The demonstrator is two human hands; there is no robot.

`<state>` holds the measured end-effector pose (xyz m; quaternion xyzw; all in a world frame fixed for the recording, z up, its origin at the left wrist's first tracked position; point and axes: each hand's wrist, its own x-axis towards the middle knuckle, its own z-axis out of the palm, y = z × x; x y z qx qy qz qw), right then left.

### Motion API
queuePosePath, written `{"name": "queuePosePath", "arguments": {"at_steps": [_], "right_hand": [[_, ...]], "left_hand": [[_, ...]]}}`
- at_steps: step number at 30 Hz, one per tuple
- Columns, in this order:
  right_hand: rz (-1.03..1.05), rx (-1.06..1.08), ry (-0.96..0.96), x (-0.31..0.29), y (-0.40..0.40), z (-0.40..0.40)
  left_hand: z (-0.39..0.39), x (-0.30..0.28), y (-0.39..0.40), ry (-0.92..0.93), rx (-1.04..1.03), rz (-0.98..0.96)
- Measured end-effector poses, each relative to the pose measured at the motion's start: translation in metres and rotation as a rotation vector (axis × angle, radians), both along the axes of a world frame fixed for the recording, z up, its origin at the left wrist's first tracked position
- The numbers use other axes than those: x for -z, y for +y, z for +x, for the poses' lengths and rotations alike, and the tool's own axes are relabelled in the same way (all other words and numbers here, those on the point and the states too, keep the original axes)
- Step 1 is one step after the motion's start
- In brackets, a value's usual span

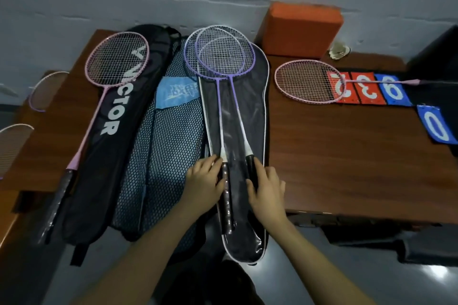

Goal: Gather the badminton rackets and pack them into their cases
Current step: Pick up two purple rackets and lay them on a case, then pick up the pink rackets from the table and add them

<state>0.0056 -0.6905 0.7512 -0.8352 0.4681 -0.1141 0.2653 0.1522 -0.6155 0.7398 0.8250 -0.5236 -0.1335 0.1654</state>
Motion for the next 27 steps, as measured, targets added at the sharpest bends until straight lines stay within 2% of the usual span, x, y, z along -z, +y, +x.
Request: {"name": "queuePosePath", "arguments": {"at_steps": [3,6,11,18,27], "right_hand": [[-0.035,-0.01,0.169,0.004,-0.001,0.004],[-0.047,-0.004,0.245,0.003,0.0,0.008],[-0.121,-0.038,0.133,-0.012,0.008,0.039],[-0.141,-0.224,-0.044,-0.026,0.042,0.148],[-0.139,-0.439,0.031,-0.009,0.095,0.324]], "left_hand": [[0.006,-0.004,0.007,-0.012,0.008,0.001],[0.018,-0.011,0.012,-0.008,-0.004,-0.016],[0.054,-0.024,0.033,-0.044,-0.053,-0.089],[0.15,-0.042,0.089,-0.038,-0.205,-0.104],[0.28,-0.003,0.156,0.017,-0.305,-0.002]]}}
